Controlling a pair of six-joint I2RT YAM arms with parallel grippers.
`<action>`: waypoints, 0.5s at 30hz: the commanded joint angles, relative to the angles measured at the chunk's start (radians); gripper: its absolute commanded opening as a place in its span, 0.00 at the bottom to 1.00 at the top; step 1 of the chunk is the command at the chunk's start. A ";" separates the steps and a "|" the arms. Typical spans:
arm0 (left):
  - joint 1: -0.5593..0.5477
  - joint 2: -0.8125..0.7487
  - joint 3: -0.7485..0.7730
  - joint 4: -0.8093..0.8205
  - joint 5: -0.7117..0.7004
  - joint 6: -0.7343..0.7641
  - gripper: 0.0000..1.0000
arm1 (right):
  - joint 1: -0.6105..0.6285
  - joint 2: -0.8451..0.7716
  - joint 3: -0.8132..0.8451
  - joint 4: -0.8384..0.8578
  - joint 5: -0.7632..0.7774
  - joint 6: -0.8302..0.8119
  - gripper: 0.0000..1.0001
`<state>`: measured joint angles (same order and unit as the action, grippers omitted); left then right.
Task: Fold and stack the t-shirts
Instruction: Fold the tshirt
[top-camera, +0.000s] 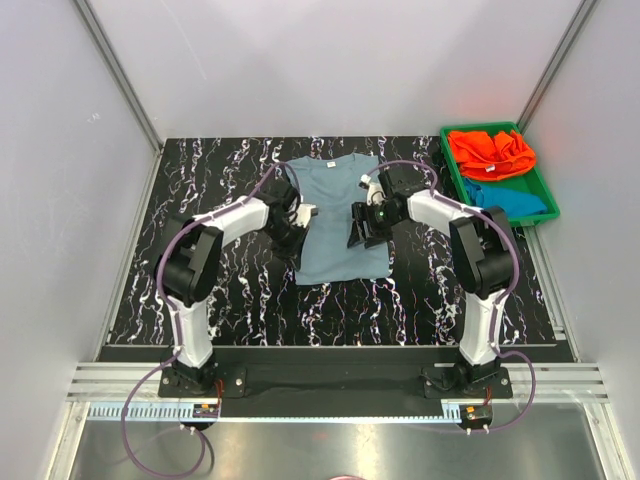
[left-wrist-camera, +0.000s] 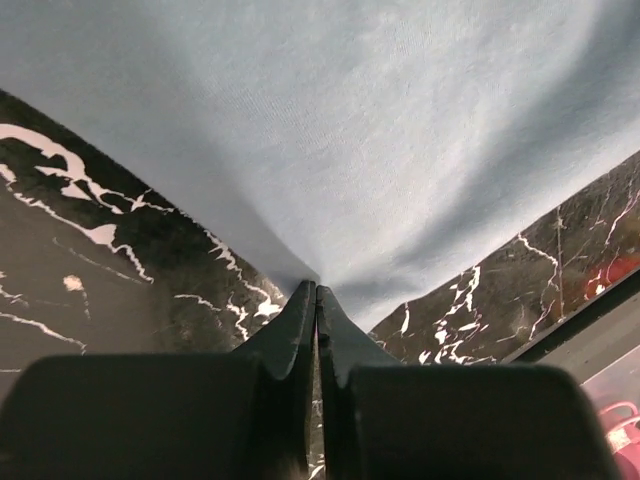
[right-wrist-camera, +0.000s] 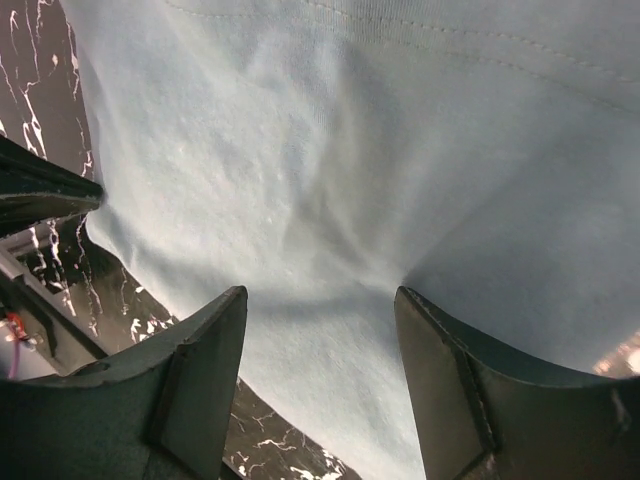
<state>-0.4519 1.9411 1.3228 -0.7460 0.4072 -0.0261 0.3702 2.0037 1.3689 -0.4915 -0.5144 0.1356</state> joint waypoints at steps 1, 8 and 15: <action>-0.010 -0.071 0.067 -0.029 0.010 0.058 0.08 | -0.004 -0.117 0.010 0.011 0.062 -0.034 0.68; -0.001 -0.234 0.043 -0.067 -0.021 0.029 0.64 | -0.004 -0.364 -0.053 -0.062 0.166 -0.105 0.69; 0.009 -0.304 -0.146 -0.015 -0.039 -0.017 0.75 | -0.040 -0.489 -0.288 -0.078 0.019 0.046 0.68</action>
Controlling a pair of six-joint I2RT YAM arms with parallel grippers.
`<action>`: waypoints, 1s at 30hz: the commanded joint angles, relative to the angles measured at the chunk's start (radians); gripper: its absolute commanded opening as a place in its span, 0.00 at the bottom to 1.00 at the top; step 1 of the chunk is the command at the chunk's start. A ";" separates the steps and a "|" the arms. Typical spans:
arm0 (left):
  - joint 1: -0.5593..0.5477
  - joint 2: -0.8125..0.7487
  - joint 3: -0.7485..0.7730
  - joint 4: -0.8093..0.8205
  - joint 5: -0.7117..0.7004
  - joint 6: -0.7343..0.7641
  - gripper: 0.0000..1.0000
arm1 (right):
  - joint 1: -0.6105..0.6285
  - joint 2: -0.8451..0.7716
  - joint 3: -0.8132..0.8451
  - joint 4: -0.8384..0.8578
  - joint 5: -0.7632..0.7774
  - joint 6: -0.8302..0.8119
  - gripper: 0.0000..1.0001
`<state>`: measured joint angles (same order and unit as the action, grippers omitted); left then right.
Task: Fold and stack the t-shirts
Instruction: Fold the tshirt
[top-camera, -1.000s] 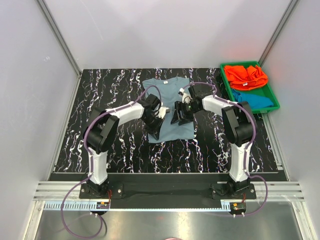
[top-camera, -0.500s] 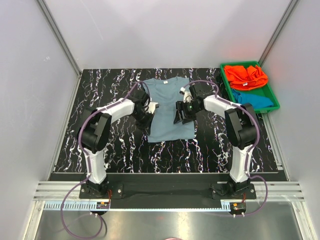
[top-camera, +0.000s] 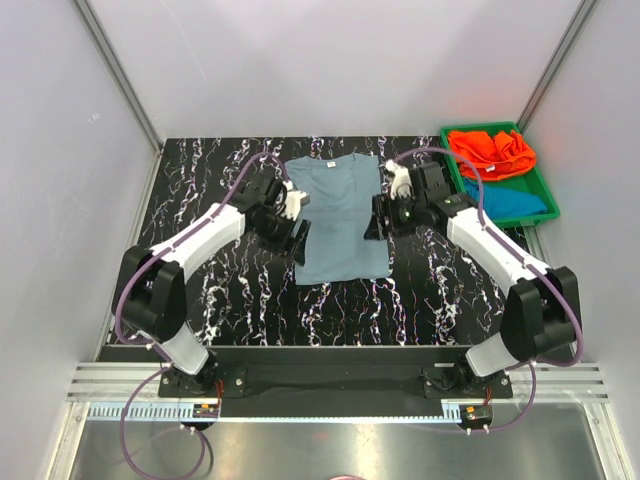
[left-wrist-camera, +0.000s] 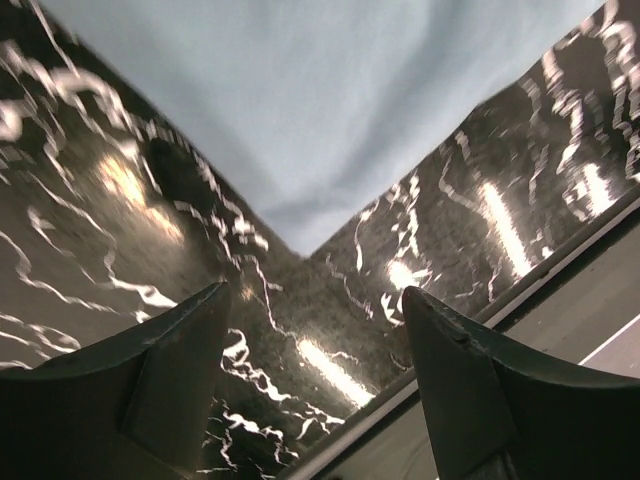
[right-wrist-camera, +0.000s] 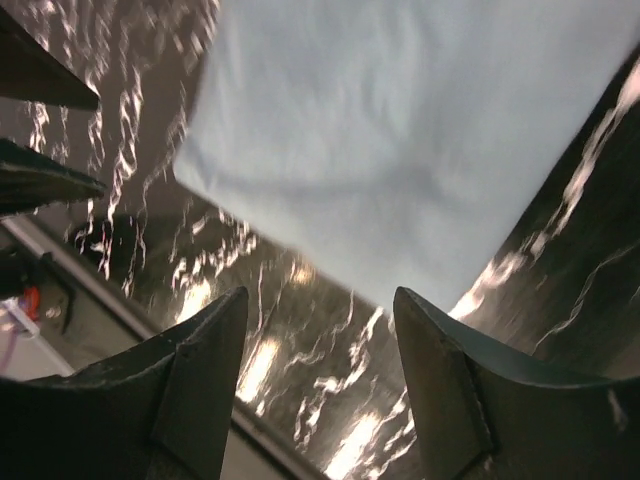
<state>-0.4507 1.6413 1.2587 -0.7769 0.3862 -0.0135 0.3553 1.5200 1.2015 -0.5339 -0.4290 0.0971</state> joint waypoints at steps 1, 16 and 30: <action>0.009 -0.003 -0.097 0.024 -0.020 -0.031 0.74 | -0.035 -0.011 -0.155 -0.019 -0.080 0.113 0.67; 0.047 0.196 -0.028 0.067 0.020 -0.055 0.70 | -0.191 0.065 -0.286 0.120 -0.191 0.222 0.64; 0.049 0.281 -0.001 0.071 0.069 -0.065 0.57 | -0.211 0.212 -0.240 0.161 -0.201 0.185 0.61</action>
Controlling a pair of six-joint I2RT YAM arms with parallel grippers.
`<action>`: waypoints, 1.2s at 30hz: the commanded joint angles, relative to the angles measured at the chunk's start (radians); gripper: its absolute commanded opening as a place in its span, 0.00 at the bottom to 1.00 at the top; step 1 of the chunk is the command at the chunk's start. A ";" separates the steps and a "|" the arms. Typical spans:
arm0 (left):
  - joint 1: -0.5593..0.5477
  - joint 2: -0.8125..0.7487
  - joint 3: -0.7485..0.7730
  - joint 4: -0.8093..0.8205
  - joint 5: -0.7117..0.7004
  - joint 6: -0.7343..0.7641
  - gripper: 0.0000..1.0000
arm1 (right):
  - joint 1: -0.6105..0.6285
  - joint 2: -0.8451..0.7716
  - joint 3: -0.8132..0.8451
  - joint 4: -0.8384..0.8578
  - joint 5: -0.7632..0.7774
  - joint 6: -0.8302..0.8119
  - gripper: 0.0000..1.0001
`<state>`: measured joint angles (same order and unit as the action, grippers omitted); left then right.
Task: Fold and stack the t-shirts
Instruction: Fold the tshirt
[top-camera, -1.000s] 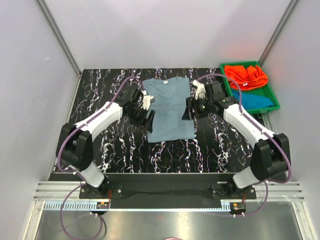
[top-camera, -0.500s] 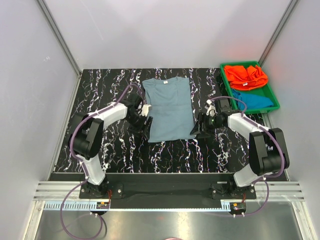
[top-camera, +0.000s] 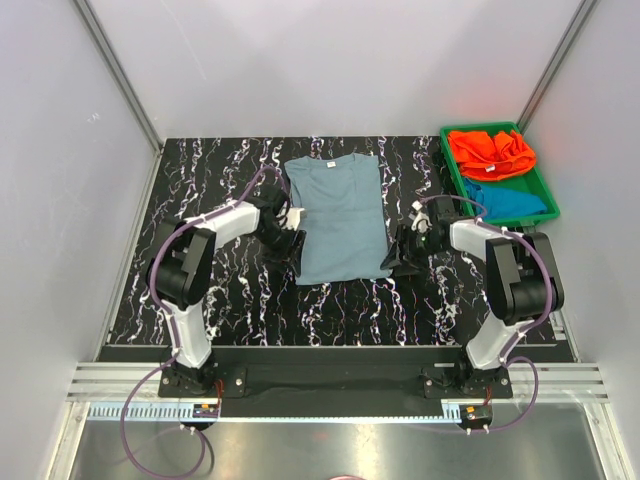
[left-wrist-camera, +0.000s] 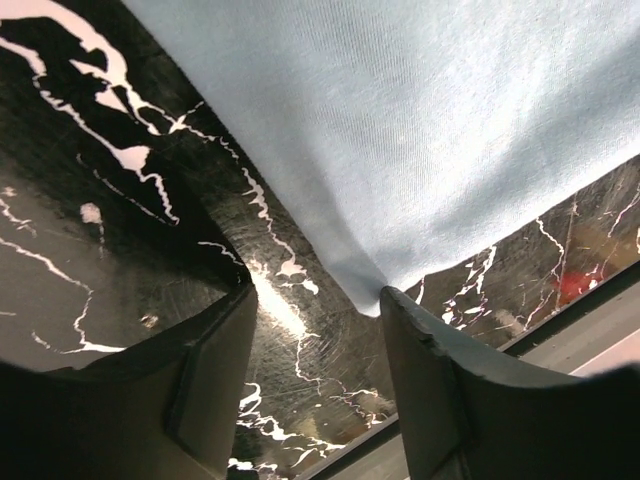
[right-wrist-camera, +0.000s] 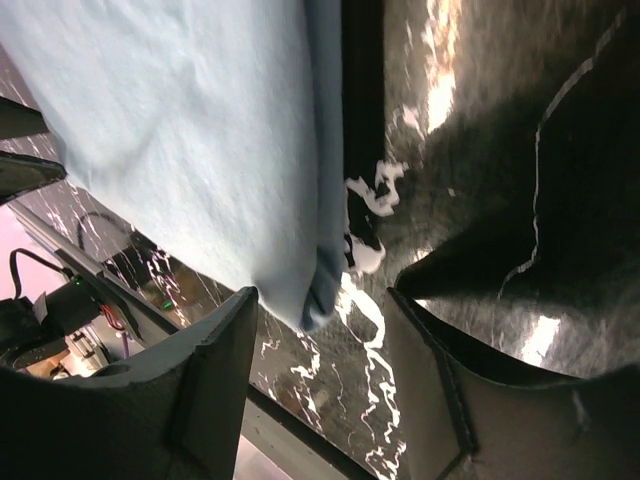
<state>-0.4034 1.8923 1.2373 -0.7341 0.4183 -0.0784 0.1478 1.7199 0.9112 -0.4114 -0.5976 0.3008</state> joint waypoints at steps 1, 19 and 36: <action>0.002 0.033 0.022 0.027 0.040 0.000 0.55 | -0.004 0.015 0.054 0.042 -0.034 -0.016 0.60; -0.035 0.047 0.019 0.018 0.083 -0.001 0.51 | -0.002 0.072 0.072 0.019 -0.102 -0.028 0.52; -0.045 0.065 0.025 0.007 0.143 0.015 0.06 | -0.002 0.121 0.110 0.000 -0.156 -0.057 0.21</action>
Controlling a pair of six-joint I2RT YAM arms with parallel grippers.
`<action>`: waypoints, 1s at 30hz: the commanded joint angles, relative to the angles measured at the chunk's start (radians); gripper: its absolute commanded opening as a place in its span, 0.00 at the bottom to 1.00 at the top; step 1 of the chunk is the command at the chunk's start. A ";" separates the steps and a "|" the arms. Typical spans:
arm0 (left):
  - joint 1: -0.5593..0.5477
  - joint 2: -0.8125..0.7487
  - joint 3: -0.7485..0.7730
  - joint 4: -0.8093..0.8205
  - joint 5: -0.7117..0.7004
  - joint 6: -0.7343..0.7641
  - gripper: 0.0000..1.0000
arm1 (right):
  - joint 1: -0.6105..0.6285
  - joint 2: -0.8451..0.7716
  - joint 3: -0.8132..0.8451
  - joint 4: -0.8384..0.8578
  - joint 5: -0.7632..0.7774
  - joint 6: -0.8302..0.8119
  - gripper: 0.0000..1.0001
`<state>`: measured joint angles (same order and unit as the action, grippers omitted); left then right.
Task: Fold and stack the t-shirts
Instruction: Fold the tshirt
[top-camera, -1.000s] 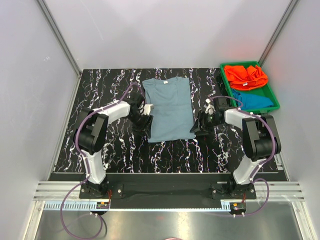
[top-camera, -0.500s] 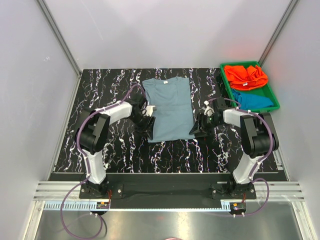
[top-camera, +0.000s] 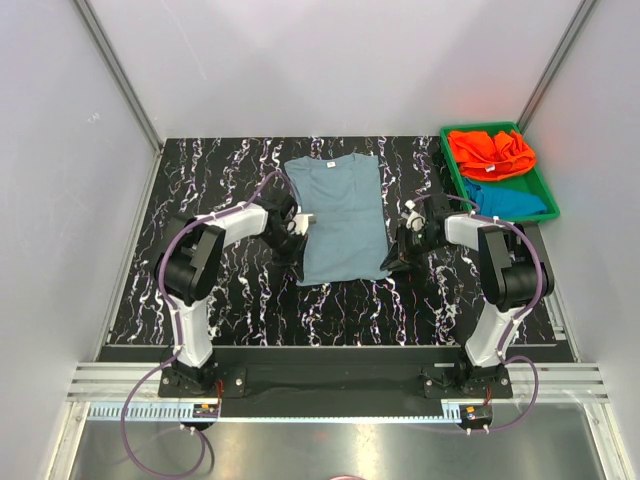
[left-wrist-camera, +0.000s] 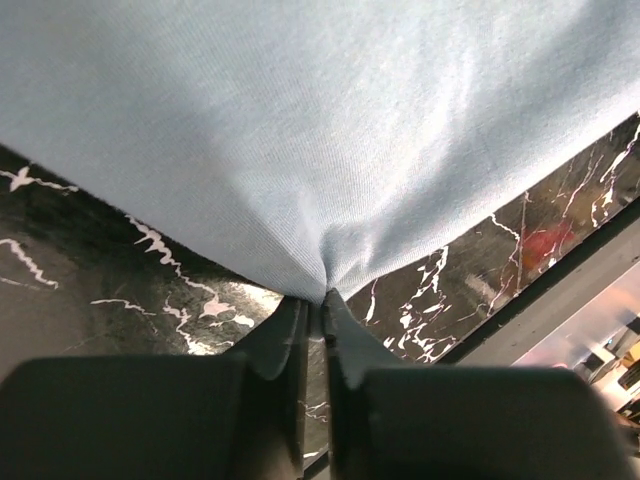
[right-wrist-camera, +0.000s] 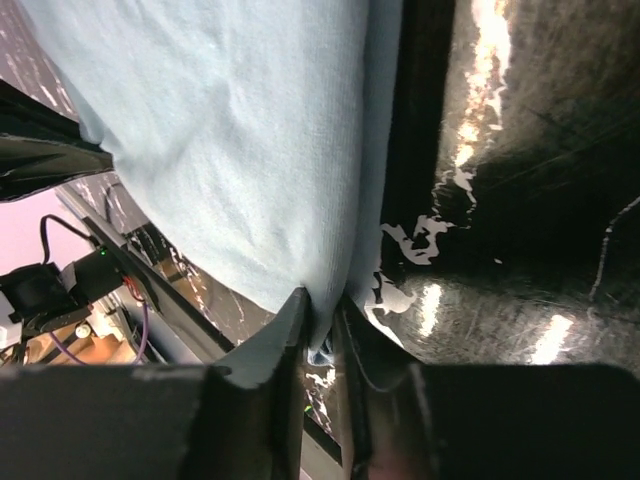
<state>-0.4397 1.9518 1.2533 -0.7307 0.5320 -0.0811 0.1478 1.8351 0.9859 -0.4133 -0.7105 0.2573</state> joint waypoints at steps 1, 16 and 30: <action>-0.007 0.003 0.009 0.002 0.031 0.020 0.02 | -0.001 0.003 0.036 0.001 -0.046 -0.016 0.20; 0.001 -0.189 0.011 -0.067 0.040 0.073 0.00 | 0.001 -0.192 -0.010 -0.088 -0.086 -0.049 0.06; -0.025 -0.407 0.014 -0.134 0.017 0.145 0.00 | 0.006 -0.381 0.054 -0.234 -0.103 -0.064 0.07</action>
<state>-0.4591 1.6203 1.2343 -0.8417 0.5415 0.0303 0.1497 1.5097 0.9718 -0.6029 -0.7792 0.2043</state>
